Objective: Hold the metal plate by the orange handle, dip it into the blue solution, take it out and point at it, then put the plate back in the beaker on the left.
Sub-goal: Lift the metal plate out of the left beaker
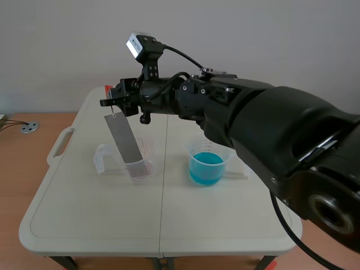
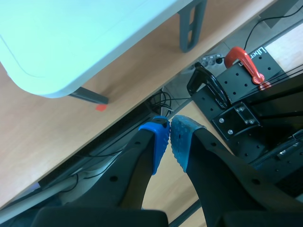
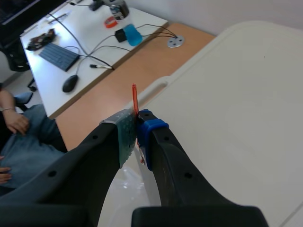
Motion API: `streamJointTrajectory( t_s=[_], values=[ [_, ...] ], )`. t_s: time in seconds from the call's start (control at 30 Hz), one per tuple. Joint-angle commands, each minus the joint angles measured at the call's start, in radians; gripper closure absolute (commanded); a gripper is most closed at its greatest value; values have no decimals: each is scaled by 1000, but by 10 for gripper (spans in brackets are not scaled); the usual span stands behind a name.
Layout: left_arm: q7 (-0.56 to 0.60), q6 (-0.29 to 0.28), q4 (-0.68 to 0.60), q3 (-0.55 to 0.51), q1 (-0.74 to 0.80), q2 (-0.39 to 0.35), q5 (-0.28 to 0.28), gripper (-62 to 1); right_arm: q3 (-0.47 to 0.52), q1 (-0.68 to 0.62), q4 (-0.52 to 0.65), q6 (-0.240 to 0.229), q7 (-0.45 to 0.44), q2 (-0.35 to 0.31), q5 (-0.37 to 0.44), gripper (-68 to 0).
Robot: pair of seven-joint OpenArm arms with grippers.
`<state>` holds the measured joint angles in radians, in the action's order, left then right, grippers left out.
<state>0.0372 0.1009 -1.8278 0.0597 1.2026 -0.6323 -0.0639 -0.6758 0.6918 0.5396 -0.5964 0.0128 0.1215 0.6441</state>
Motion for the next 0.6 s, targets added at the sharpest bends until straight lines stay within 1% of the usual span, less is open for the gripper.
streamJointTrajectory(
  t_s=[0.0, 0.23, 0.3, 0.43, 0.57],
  values=[
    [14, -8, -9, -4, 10, -2, -3, -68, 0, -3, 25, -34, -27, 15, 7, -13],
    [14, -11, -9, -4, 10, -2, -2, -68, 1, -43, 26, -149, -147, -33, 7, -13],
    [14, -11, -9, -4, 10, -2, -2, -68, 2, -45, 29, -149, -182, -49, 7, -13],
    [14, -11, -9, -4, 10, -2, -2, -68, 2, -44, 46, -149, -222, -82, 7, -13],
    [14, -11, -9, -4, 10, -2, -2, -68, 2, -44, 91, -149, -229, -111, 7, -13]
  ],
)
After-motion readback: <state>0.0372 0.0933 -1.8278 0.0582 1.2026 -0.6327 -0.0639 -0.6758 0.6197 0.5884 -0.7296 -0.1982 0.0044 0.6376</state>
